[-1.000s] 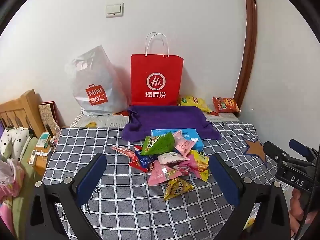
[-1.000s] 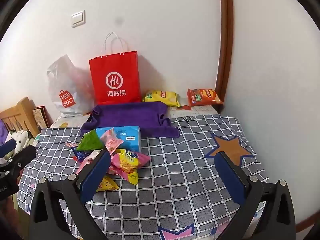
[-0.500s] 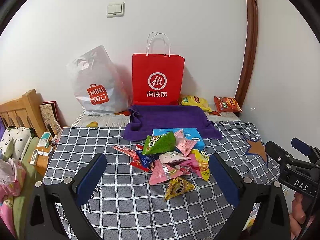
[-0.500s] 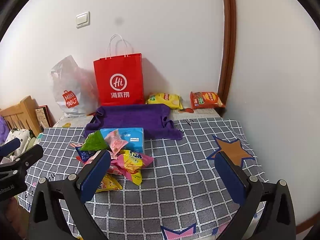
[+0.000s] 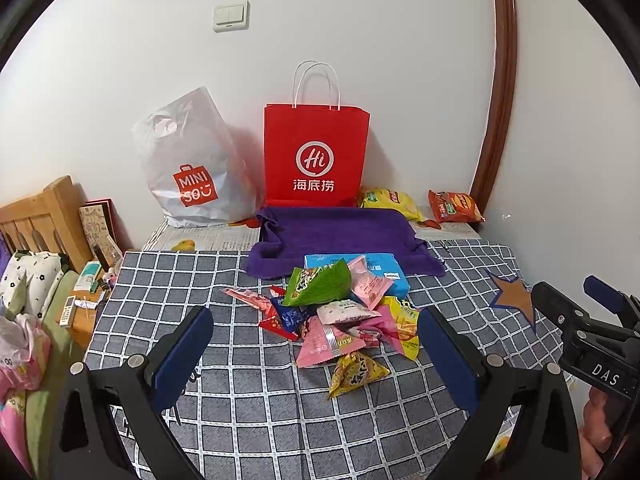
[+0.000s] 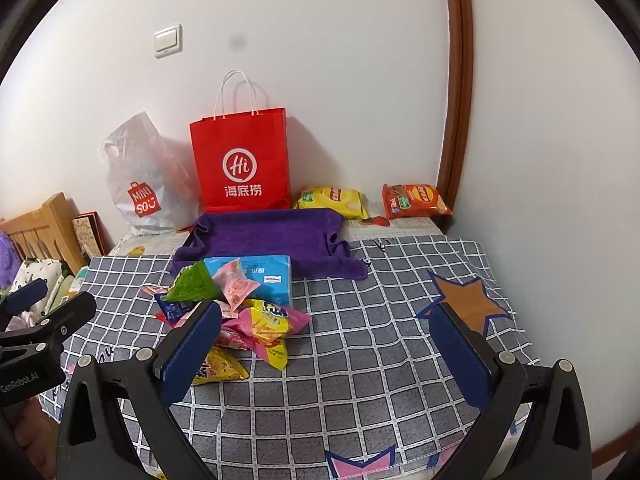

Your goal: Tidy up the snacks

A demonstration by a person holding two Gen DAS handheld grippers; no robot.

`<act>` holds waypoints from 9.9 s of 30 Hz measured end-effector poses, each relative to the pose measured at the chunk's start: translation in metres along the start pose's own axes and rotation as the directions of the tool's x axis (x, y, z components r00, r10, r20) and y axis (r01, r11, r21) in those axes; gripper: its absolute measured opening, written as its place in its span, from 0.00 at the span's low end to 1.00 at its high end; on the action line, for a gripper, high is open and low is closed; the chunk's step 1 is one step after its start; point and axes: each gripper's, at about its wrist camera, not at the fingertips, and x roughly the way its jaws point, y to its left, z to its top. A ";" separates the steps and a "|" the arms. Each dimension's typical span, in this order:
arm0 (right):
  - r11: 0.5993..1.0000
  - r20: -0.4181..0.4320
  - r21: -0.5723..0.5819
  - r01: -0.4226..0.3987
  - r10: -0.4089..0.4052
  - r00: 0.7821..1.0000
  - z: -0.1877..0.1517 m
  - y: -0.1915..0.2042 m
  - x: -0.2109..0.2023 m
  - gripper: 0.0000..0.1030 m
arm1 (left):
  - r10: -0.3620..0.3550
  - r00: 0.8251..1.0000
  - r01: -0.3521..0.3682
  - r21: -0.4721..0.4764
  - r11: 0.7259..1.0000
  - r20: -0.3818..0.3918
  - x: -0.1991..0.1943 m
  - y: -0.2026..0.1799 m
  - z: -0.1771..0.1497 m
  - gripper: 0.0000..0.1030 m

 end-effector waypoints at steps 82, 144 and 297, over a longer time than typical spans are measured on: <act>0.993 -0.155 0.100 -0.069 0.084 0.984 -0.018 -0.006 0.125 0.98 | 0.003 0.988 -0.015 -0.078 0.997 -0.151 0.122 0.065 0.005 0.97; 0.986 -0.344 -0.011 -0.163 0.150 0.927 -0.060 -0.008 0.220 0.30 | 0.016 0.922 -0.105 -0.209 0.972 -0.387 0.249 0.130 -0.018 0.90; 0.982 -0.174 -0.087 -0.169 0.152 0.973 0.137 0.040 0.340 0.27 | -0.124 0.954 0.112 -0.058 0.992 -0.272 0.324 0.057 0.159 0.17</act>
